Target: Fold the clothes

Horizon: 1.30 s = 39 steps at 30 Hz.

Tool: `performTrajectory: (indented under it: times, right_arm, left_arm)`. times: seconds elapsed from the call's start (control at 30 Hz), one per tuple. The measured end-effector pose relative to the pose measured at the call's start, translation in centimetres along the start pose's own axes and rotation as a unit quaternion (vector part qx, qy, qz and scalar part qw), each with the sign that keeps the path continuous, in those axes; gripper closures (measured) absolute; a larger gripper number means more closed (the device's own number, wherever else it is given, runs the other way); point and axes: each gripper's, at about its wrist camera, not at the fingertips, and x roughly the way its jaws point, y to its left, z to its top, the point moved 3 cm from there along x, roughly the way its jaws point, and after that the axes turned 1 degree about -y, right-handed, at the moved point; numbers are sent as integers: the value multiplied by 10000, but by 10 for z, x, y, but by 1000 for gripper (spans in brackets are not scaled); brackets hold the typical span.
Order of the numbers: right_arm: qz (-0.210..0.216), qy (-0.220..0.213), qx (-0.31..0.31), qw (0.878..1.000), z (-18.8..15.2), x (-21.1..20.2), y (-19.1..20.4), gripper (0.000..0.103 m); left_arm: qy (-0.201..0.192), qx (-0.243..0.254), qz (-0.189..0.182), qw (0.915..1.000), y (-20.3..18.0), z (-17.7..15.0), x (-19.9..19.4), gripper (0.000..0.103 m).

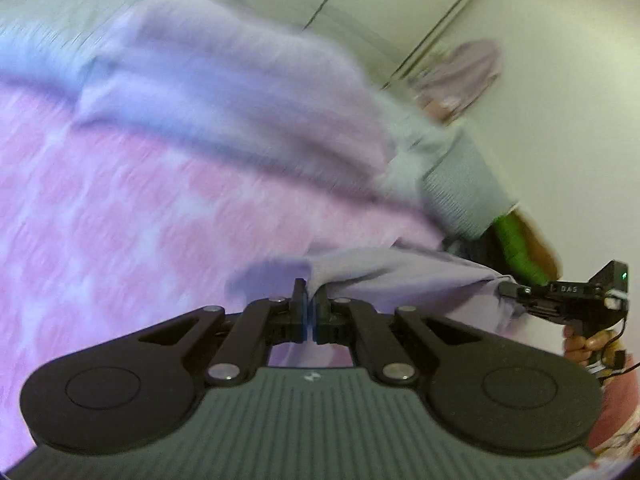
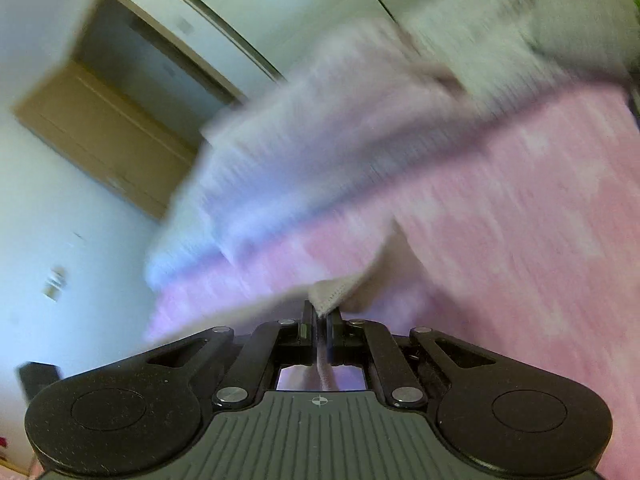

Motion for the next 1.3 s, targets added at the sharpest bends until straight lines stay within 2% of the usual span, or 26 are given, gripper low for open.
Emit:
performTrajectory:
  times: [0.07, 0.13, 0.17, 0.2, 0.23, 0.3, 0.37, 0.5, 0.6, 0.7, 0.77, 0.8, 0.87, 0.97, 1.03, 1.13, 1.2, 1.23, 1.27, 1.3]
  right_arm:
    - [-428, 566, 506, 9962, -31, 26, -31, 103]
    - [-983, 1090, 930, 9848, -71, 59, -74, 102]
    - [-1148, 1245, 1166, 9786, -94, 77, -100, 101]
    - [-1319, 1334, 1464, 9713, -112, 89, -121, 94]
    - [-1516, 1389, 1659, 9645, -131, 98, -139, 84]
    - [-1755, 1510, 1680, 9582, -168, 110, -160, 73]
    - [-1657, 1407, 1562, 9635, -195, 110, -166, 68]
    - [-1089, 1125, 1649, 9738, -221, 108, -171, 64]
    - [-922, 988, 1388, 9811, -230, 120, -168, 63]
    - [-916, 856, 998, 9871, -237, 130, -154, 63]
    - [-864, 1010, 787, 9880, -241, 139, -144, 70]
    - [-788, 1170, 745, 9872, -245, 142, -141, 81]
    - [-747, 1429, 688, 9845, -249, 150, -136, 83]
    - [-859, 1452, 615, 9837, -255, 142, -130, 82]
    - [-934, 1424, 801, 9821, -257, 137, -131, 82]
    - [-957, 1371, 1047, 9803, -262, 132, -135, 81]
    - [-1016, 1316, 896, 9820, -264, 135, -131, 81]
    - [-1045, 1306, 762, 9830, -265, 136, -128, 84]
    - [-1110, 1310, 638, 9831, -265, 136, -126, 93]
    - [-1131, 1374, 595, 9822, -264, 137, -125, 102]
  left_arm:
    - [558, -416, 321, 9971, 27, -37, 16, 103]
    - [1241, -706, 593, 9880, 60, -83, 42, 103]
    - [1527, -848, 886, 9806, 78, -105, 57, 103]
    - [1829, -981, 1182, 9711, 98, -128, 75, 103]
    - [1964, -951, 1305, 9672, 111, -144, 86, 102]
    - [2173, -853, 1743, 9566, 132, -172, 98, 103]
    - [2093, -1007, 1666, 9583, 139, -187, 94, 99]
    - [1737, -1350, 1276, 9671, 136, -203, 80, 75]
    - [1765, -1288, 1310, 9670, 134, -210, 90, 73]
    - [1639, -1279, 1320, 9692, 133, -214, 94, 74]
    - [1644, -1112, 1338, 9709, 134, -217, 95, 76]
    - [1671, -970, 1409, 9710, 132, -217, 95, 82]
    - [1669, -925, 1546, 9694, 135, -214, 91, 92]
    - [1528, -848, 1570, 9720, 140, -207, 74, 85]
    - [1612, -560, 1594, 9724, 143, -206, 77, 84]
    - [1948, -217, 1481, 9694, 143, -214, 90, 84]
    - [1936, -50, 1490, 9697, 141, -218, 95, 83]
    - [1920, -7, 1508, 9697, 141, -218, 96, 85]
    - [1904, -32, 1512, 9700, 141, -216, 97, 101]
    - [1898, -212, 1409, 9714, 143, -212, 96, 103]
